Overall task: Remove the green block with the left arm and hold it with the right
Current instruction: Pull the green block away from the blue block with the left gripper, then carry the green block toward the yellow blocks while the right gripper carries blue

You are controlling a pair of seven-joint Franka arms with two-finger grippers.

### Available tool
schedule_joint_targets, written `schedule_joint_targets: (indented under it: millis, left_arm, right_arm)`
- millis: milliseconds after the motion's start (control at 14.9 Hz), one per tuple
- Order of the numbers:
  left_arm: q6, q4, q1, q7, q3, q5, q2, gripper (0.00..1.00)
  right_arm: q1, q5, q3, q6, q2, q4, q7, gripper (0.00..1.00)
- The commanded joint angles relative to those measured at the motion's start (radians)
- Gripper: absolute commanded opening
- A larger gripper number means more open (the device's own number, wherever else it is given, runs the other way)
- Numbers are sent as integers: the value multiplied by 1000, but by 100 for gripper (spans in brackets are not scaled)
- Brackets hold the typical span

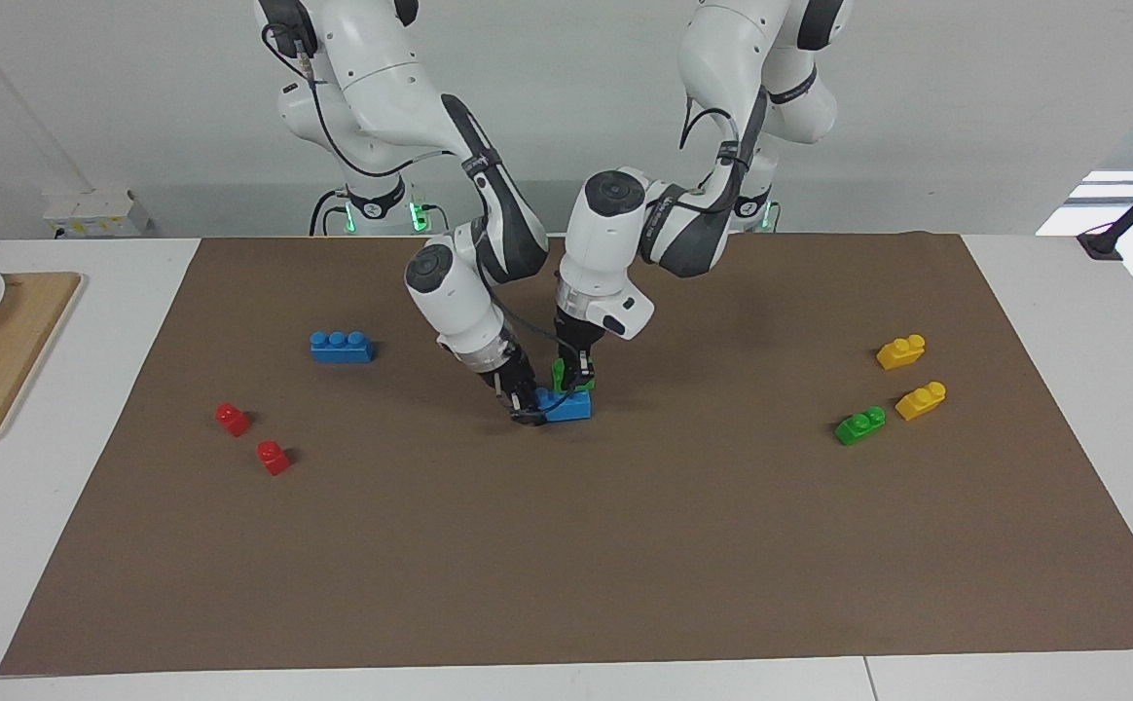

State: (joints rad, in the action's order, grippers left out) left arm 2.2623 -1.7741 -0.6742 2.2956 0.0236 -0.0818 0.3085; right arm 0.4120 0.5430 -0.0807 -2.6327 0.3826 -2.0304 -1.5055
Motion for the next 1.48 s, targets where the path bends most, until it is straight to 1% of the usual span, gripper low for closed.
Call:
schedule_joint_targets:
  millis: [0,67,202,269,471,538,740,875,1010,1144,1279,1346,1413]
  left_arm:
    - [-110,-60,57,-115,2,5,-107,0]
    - [-142,-94,82,-177,4,4,-152,0]
    - [-155,-187,145,-301,6,2,-247,0]
    - [-161,-227,163,-361,6,1,-279,0]
    - [-182,-327,208,-513,6,1,-345,0]
    - [-194,-347,220,-585,3,-1,-365,0]
    - [-265,-355,295,-873,1,-1,-393,0]
    - [-347,-357,384,-1119,1,-1,-420,0]
    - [-417,-357,439,-1351,1,-1,-433,0]
    - [-408,-364,478,-1516,1,-1,-436,0]
    - [-405,-367,550,-1724,-1,-1,-436,0]
    - [-409,-367,599,-1871,1,1,-434,0]
    - [-409,-367,619,-1994,-1,1,-430,0]
  right_arm:
    - [-9,26,-4,-43,24,3,22,0]
    - [-9,26,-4,-43,24,3,22,0]
    - [-12,26,-4,-43,24,4,24,0]
    - [-16,26,-4,-41,24,6,25,0]
    - [-42,23,-2,-3,15,44,28,0]
    - [-56,20,-1,40,13,71,34,0]
    - [-143,11,1,184,3,157,73,0]
    - [-212,6,4,303,-8,217,117,0]
    - [-296,2,4,419,-16,257,195,0]
    - [-382,-3,6,509,-30,262,307,0]
    - [-464,-15,7,591,-39,250,398,0]
    - [-513,-47,9,608,-47,237,412,0]
    - [-553,-90,7,609,-54,210,418,0]
